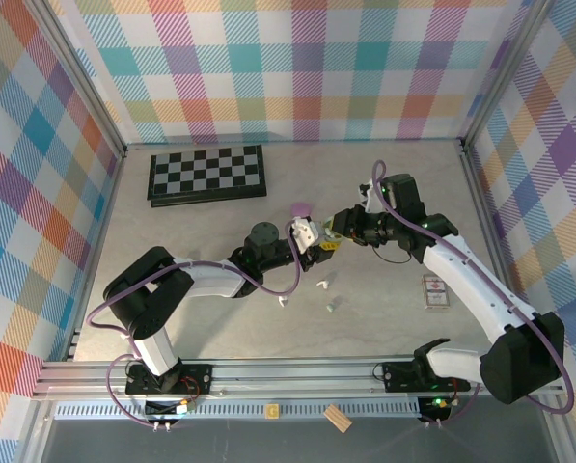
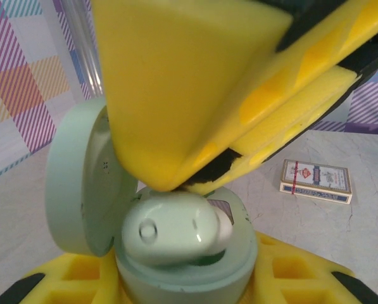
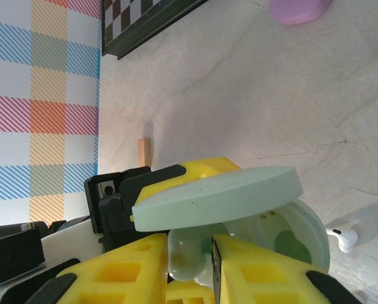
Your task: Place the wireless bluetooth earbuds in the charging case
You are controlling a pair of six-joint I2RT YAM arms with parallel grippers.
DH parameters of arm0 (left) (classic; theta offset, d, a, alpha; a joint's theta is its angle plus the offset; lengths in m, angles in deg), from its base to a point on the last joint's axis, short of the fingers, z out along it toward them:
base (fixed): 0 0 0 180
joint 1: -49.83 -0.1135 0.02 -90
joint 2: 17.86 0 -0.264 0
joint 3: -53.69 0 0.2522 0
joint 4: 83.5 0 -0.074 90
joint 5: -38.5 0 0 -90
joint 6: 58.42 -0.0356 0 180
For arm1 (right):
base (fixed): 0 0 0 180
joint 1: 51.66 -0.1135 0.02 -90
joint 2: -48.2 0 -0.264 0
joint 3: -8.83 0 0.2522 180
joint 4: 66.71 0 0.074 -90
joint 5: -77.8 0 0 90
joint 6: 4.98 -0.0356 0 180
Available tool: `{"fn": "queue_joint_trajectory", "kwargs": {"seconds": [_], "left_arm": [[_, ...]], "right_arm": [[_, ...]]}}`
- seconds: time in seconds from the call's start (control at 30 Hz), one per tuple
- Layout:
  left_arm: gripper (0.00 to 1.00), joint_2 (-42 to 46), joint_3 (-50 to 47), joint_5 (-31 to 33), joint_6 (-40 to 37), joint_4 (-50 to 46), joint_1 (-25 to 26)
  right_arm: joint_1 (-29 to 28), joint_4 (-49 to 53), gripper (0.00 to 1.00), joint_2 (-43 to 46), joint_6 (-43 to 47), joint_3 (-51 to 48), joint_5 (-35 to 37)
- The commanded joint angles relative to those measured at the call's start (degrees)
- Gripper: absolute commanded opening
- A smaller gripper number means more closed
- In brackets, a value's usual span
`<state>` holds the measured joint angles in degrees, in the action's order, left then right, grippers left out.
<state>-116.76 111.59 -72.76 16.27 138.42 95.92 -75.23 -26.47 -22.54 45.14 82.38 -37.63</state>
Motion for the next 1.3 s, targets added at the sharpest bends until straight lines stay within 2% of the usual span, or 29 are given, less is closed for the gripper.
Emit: {"fn": "queue_joint_trajectory", "kwargs": {"seconds": [0.0,0.4,0.5,0.73,0.93,1.07,1.27], "left_arm": [[0.29,0.28,1.72,0.67,1.07,2.63,0.37],[0.29,0.19,1.41,1.0,1.56,3.54,0.37],[0.29,0.52,0.2,1.43,2.01,4.56,-0.44],[0.29,4.66,-4.54,1.74,2.67,4.69,-4.86],[0.29,11.67,-9.24,1.96,1.69,0.6,-8.32],[0.29,16.27,-12.12,2.43,1.7,-1.6,-10.02],[0.29,22.53,-15.78,2.88,3.08,-2.6,-12.73]], "right_arm": [[0.11,-0.2,0.26,-0.39,0.6,-0.28,0.26],[0.08,0.41,0.27,1.75,2.57,0.11,0.0],[0.07,0.45,0.35,4.07,5.41,-0.3,-0.75],[0.15,1.0,0.52,12.86,9.11,-6.77,3.3],[0.11,1.38,0.56,16.71,5.65,-14.7,3.12],[-0.3,-1.72,0.57,15.78,0.47,-21.61,-1.97],[-7.4,-8.93,0.57,11.18,-7.47,-29.48,-2.74]]}}
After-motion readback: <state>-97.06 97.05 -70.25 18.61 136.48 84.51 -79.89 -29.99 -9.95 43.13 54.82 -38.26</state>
